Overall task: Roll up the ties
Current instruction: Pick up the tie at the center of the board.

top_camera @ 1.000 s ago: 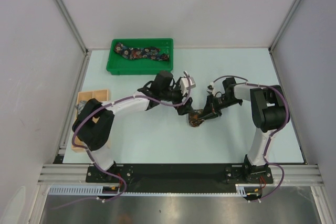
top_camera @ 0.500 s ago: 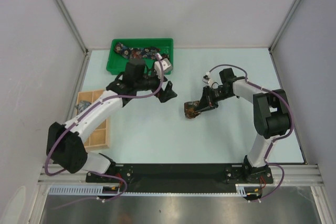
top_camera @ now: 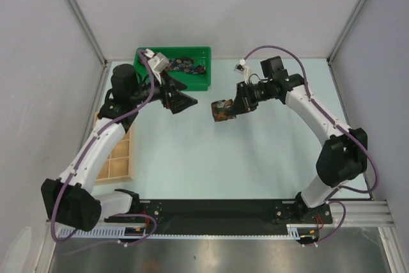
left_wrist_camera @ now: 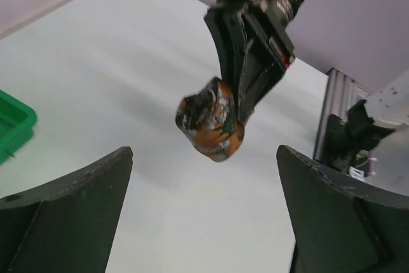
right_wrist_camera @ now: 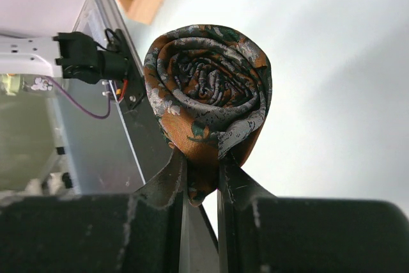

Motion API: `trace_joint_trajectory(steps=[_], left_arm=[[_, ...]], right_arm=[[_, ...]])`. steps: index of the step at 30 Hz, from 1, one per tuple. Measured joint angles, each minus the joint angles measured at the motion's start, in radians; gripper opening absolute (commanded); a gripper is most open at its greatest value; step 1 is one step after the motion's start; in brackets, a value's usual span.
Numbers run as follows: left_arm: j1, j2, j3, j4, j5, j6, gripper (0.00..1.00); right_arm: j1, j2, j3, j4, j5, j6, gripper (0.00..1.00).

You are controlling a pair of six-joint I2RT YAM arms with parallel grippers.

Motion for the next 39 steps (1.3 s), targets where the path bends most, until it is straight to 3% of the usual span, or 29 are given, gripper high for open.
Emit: trace_joint_trajectory(steps=[7,13,19,34,39], left_arm=[[0.015,-0.198,-0.3,0.363,0.068,-0.355,0.99],[0.016,-0.259,-0.458,0.602,0.071,-0.575,0.99],[0.011,-0.254,-0.531,0.761,0.056,-0.706,0.99],[-0.032,-0.113,-0.542,0.868,0.016,-0.869,1.0],[-0.073,-0.071,-0.55,1.02,0.017,-0.972,1.0]], right_arm=[[0.098,-0.1,0.103,-0.008,0.019,0.007,0.0],[0.137,-0.105,0.117,-0.002,0.021,0.04,0.0],[0.152,-0.105,0.117,0.023,0.011,0.087,0.0],[0.185,-0.105,0.121,0.069,-0.03,0.159,0.0],[0.19,-0.104,0.125,0.08,-0.035,0.179,0.0]])
